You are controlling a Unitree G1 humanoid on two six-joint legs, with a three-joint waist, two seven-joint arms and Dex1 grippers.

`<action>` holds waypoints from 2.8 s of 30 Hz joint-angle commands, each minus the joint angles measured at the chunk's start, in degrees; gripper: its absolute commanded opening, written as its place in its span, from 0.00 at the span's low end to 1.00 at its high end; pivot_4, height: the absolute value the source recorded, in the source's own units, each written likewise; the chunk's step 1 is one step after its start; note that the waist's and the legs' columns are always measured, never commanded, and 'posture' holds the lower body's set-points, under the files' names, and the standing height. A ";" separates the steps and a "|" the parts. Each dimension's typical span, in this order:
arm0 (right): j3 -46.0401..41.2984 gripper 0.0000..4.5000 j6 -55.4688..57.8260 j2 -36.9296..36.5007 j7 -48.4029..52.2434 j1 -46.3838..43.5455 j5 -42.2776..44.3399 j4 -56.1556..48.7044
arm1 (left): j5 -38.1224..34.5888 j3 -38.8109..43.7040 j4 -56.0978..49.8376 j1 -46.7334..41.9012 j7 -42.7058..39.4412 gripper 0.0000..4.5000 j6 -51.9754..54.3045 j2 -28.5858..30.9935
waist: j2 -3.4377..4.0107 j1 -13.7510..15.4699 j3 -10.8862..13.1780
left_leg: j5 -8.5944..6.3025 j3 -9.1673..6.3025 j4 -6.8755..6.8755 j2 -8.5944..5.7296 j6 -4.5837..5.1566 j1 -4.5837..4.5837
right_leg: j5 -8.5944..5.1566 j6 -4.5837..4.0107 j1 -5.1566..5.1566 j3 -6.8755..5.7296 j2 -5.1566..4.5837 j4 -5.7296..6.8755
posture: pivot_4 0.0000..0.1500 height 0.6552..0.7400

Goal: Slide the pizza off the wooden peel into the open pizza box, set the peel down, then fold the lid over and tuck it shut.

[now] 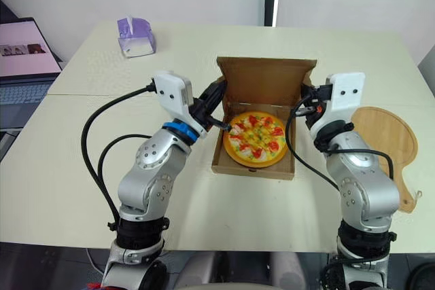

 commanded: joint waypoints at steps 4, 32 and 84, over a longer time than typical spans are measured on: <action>0.56 0.00 1.17 0.90 -0.13 2.24 1.92 -4.12 | -0.71 -1.42 -1.52 1.25 -0.80 0.00 -0.43 0.13 | 0.00 -0.03 -0.01 | 0.00 0.00 0.00 0.00 0.01 0.02 | 0.00 0.00 0.02 0.00 0.00 0.00 | 1.00 0.82; -5.55 0.00 11.68 2.29 -1.27 -15.11 7.77 3.80 | 0.95 1.65 10.69 -17.90 7.93 0.00 7.23 -7.12 | -0.02 -0.19 -0.02 | 0.07 -0.05 -0.01 -0.14 0.12 -0.06 | 0.00 0.00 -0.03 0.02 -0.06 0.02 | 1.00 0.82; -4.00 0.00 11.70 -22.02 12.53 -17.91 6.26 16.64 | 2.52 0.35 18.16 -25.34 3.96 0.00 9.48 -6.83 | -0.03 0.91 -0.01 | 0.10 -0.08 -0.02 -0.32 0.10 -0.08 | 0.01 0.03 -0.04 0.00 -0.29 -0.01 | 1.00 0.82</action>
